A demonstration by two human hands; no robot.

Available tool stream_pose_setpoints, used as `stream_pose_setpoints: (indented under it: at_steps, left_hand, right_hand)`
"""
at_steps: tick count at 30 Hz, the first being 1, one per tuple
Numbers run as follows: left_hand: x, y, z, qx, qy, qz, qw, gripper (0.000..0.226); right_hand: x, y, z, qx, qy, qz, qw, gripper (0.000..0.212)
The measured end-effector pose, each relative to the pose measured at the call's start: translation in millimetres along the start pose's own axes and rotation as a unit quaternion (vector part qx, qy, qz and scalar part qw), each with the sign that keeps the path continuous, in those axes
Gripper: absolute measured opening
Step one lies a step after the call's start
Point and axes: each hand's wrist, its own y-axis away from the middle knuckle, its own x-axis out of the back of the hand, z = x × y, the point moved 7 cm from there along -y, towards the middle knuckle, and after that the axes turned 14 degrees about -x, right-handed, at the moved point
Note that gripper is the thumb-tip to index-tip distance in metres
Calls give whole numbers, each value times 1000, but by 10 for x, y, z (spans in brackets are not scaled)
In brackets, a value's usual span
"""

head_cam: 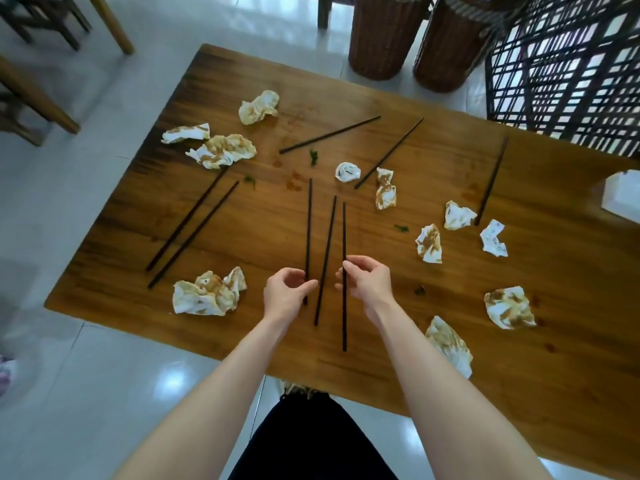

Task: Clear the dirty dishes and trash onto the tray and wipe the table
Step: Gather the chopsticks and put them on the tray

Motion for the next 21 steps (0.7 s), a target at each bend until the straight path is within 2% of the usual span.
stream_pose_setpoints:
  at_steps: [3, 7, 10, 13, 17, 21]
  left_hand:
    - [-37, -77, -26, 6, -72, 15, 997, 44]
    - [-170, -135, 45, -16, -155, 2, 988, 52]
    - [-222, -155, 94, -12, -217, 4, 976, 50]
    - [-251, -158, 133, -12, -260, 11, 965, 38]
    - [-231, -180, 148, 3, -251, 14, 968, 28]
    - [-161, -165, 81, 21, -109, -13, 994, 22]
  right_hand:
    - [48, -62, -20, -15, -8, 1, 1000, 20]
    - [91, -132, -10, -24, 2, 5, 1000, 33]
    - [116, -167, 8, -23, 5, 7, 1000, 35]
    - [143, -194, 0, -20, 4, 4, 1000, 31]
    - [156, -228, -12, -28, 1, -12, 1000, 25]
    - [59, -217, -24, -35, -4, -56, 998, 20]
